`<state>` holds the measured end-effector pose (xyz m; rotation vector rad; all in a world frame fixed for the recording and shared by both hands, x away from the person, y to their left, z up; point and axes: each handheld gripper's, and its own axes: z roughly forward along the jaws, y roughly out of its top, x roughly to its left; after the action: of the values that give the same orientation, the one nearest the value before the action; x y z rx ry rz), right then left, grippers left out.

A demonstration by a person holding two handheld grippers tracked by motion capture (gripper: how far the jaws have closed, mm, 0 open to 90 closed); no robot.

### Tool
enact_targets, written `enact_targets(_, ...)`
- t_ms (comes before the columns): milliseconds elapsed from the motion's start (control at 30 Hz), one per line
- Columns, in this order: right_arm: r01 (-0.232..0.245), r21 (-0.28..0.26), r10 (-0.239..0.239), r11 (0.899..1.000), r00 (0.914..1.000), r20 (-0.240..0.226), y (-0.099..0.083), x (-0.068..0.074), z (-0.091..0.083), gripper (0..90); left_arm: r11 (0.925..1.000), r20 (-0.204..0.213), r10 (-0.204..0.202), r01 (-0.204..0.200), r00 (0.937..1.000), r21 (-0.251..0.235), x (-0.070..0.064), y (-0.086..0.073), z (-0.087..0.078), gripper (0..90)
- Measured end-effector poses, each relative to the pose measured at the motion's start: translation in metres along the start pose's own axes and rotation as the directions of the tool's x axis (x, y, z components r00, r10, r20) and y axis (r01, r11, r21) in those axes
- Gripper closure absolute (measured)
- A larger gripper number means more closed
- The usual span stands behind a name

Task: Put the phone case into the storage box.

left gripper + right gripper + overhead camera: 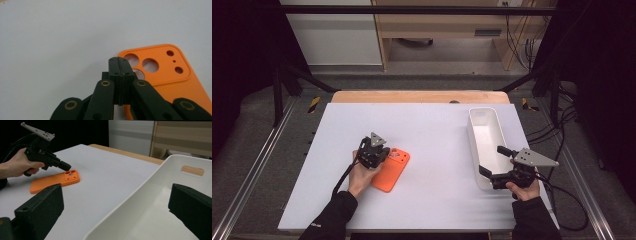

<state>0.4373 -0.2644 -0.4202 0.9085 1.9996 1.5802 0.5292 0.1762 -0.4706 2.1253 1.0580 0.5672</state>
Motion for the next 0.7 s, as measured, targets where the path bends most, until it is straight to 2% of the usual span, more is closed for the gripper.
enact_targets(200, 0.001, 0.000, -0.001, 1.000, 1.0000, 0.000, 0.000, 0.000, 0.000, 0.4, 0.9997, 0.013, 0.026, -0.026, 0.9996, 0.002, -0.007, 0.002, 0.001, 90.0)
enact_targets(367, 0.000, -0.002, 0.000, 1.000, 1.0000, -0.001, 0.000, 0.000, 0.000, 0.4, 0.9998, 0.018, 0.020, -0.020, 0.9996, -0.009, -0.004, 0.002, -0.002, 90.0)
enact_targets(533, -0.002, 0.000, 0.002, 1.000, 1.0000, -0.002, 0.000, 0.000, 0.000, 0.4, 0.9972, 0.026, -0.010, 0.012, 0.9996, -0.074, 0.003, 0.006, -0.022, 89.1)
enact_targets(700, -0.003, -0.005, 0.003, 1.000, 1.0000, 0.000, 0.001, 0.000, -0.001, 0.4, 0.9900, 0.041, -0.035, 0.041, 0.9985, -0.135, 0.010, 0.009, -0.046, 82.3)
